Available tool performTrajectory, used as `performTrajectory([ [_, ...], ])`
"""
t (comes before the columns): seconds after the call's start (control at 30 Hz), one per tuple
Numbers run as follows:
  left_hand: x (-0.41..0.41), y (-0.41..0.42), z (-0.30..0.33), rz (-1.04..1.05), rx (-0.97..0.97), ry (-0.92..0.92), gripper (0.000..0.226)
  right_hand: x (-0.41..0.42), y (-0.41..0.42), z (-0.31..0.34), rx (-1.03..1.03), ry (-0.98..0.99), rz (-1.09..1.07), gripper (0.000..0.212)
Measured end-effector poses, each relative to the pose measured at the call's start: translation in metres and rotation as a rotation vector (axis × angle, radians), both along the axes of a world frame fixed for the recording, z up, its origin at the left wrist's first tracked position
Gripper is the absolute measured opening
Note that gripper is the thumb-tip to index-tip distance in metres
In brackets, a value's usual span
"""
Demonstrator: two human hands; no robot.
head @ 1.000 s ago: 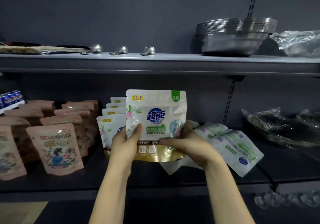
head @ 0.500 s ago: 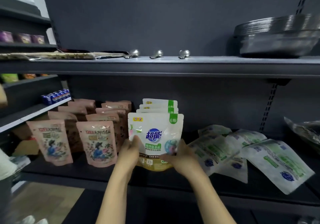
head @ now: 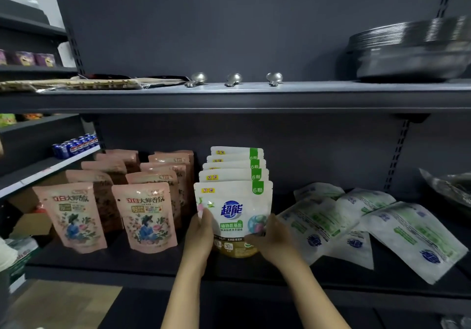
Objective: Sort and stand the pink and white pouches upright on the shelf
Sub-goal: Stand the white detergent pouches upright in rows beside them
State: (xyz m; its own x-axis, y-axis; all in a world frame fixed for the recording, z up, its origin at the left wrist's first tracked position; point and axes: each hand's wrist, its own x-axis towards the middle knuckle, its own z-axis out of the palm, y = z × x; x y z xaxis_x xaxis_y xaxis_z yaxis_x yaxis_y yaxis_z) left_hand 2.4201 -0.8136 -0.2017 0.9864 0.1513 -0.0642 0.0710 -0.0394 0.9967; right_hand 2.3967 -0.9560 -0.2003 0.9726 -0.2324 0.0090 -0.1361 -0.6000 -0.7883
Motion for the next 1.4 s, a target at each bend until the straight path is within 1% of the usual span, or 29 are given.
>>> performTrajectory([
  [0.17, 0.000, 0.003, 0.001, 0.040, 0.014, 0.051, 0.052, -0.001, 0.000, 0.003, 0.001, 0.042, 0.005, 0.050],
  [0.27, 0.001, 0.004, 0.002, 0.067, -0.021, 0.079, 0.052, -0.004, 0.000, 0.004, 0.016, 0.055, 0.013, 0.050],
  [0.53, -0.015, 0.003, 0.019, 0.137, -0.027, 0.016, 0.053, -0.006, -0.004, 0.007, -0.016, 0.135, 0.048, 0.051],
  [0.63, -0.020, 0.003, 0.028, 0.152, 0.063, -0.093, 0.050, -0.008, -0.008, 0.012, 0.009, 0.145, 0.056, 0.056],
  [0.77, -0.020, -0.001, 0.043, 0.219, 0.197, -0.334, 0.046, -0.018, -0.027, 0.026, -0.053, 0.118, 0.021, 0.060],
  [0.83, -0.026, -0.011, 0.056, 0.289, 0.238, -0.440, 0.039, -0.025, -0.042, 0.034, -0.132, 0.105, -0.005, 0.051],
  [0.9, -0.036, -0.028, 0.070, 0.324, 0.255, -0.514, 0.033, -0.034, -0.060, 0.043, -0.224, 0.106, -0.023, 0.035],
  [0.97, -0.048, -0.049, 0.079, 0.312, 0.271, -0.533, 0.033, -0.046, -0.079, 0.049, -0.272, 0.071, -0.055, 0.016],
  [1.0, -0.054, -0.061, 0.082, 0.292, 0.278, -0.541, 0.035, -0.052, -0.088, 0.051, -0.264, 0.040, -0.078, 0.014],
  [1.13, -0.074, -0.105, 0.081, 0.187, 0.233, -0.587, 0.035, -0.078, -0.126, 0.059, -0.162, -0.072, -0.156, 0.031],
  [1.23, -0.081, -0.136, 0.077, 0.079, 0.212, -0.531, 0.031, -0.090, -0.152, 0.065, -0.125, -0.103, -0.163, 0.038],
  [1.27, -0.081, -0.144, 0.076, 0.050, 0.220, -0.514, 0.031, -0.091, -0.161, 0.066, -0.131, -0.108, -0.164, 0.035],
  [1.33, -0.080, -0.158, 0.075, 0.008, 0.253, -0.500, 0.030, -0.092, -0.176, 0.069, -0.166, -0.122, -0.179, 0.022],
  [1.4, -0.075, -0.167, 0.073, -0.014, 0.307, -0.492, 0.030, -0.088, -0.187, 0.072, -0.202, -0.112, -0.206, 0.025],
])
